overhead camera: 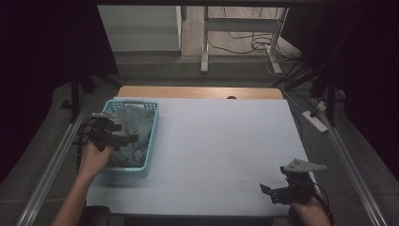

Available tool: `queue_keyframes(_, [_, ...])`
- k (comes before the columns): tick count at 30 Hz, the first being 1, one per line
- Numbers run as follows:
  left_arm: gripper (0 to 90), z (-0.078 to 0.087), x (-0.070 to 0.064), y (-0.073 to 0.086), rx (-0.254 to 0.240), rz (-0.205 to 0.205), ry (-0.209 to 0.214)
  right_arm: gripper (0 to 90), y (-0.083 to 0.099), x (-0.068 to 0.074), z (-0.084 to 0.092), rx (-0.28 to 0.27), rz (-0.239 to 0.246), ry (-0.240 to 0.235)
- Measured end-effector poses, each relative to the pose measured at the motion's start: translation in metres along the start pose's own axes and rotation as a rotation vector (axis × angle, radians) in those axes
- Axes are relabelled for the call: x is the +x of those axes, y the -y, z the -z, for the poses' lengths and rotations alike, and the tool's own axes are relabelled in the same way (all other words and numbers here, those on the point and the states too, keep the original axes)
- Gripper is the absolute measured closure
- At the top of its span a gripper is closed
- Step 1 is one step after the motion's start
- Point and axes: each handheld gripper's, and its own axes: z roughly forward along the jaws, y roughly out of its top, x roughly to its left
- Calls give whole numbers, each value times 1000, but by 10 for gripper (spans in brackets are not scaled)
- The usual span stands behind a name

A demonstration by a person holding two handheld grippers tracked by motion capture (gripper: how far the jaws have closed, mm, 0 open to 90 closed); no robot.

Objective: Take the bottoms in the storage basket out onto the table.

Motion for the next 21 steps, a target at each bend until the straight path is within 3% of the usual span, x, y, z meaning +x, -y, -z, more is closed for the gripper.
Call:
queue_keyframes(15, [0,-28,21,-19,122,80,-52,6,0,0,0,0,0,-5])
queue_keyframes(18, [0,-34,24,-20,144,72,-44,6,0,0,0,2,1,-5])
queue_keyframes(21, [0,-41,26,-22,185,57,-74,6,0,0,0,2,4,-6])
